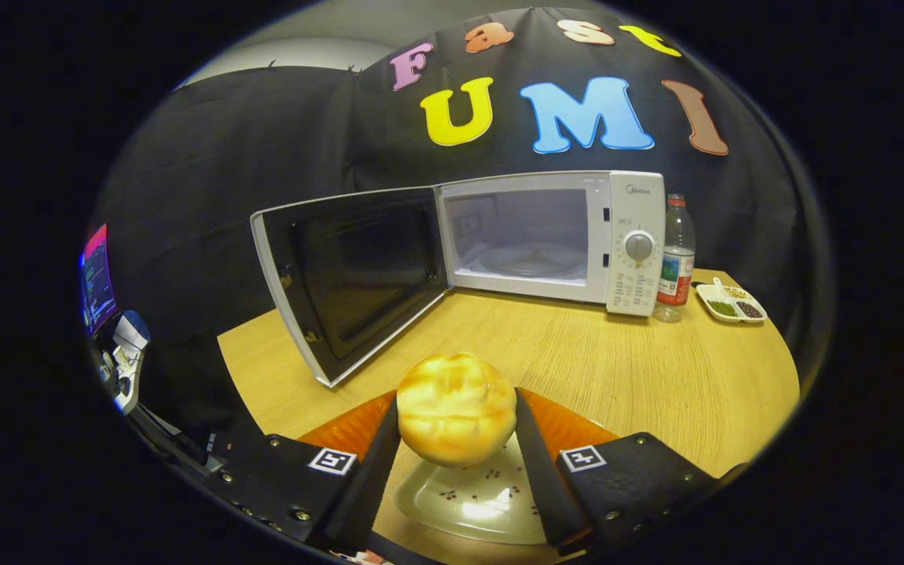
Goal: Open the microwave, put the food inside, and close the microwave door.
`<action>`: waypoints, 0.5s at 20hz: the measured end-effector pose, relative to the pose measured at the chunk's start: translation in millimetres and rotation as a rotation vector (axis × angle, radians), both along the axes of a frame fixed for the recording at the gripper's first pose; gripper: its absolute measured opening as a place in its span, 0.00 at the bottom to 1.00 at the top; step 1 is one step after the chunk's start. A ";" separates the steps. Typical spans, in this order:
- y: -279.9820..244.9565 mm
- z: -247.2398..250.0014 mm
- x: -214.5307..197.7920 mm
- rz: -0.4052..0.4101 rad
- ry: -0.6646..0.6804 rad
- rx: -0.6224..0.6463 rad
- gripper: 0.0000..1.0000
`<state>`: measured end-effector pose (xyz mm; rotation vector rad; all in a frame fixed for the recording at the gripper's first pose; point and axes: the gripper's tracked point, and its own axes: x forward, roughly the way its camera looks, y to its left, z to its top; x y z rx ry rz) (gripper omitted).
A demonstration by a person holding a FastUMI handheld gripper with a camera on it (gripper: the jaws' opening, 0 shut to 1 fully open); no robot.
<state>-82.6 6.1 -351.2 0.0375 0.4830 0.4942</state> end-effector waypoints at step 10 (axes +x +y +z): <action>22.7 36.0 81.1 -0.114 -0.073 -0.060 0.80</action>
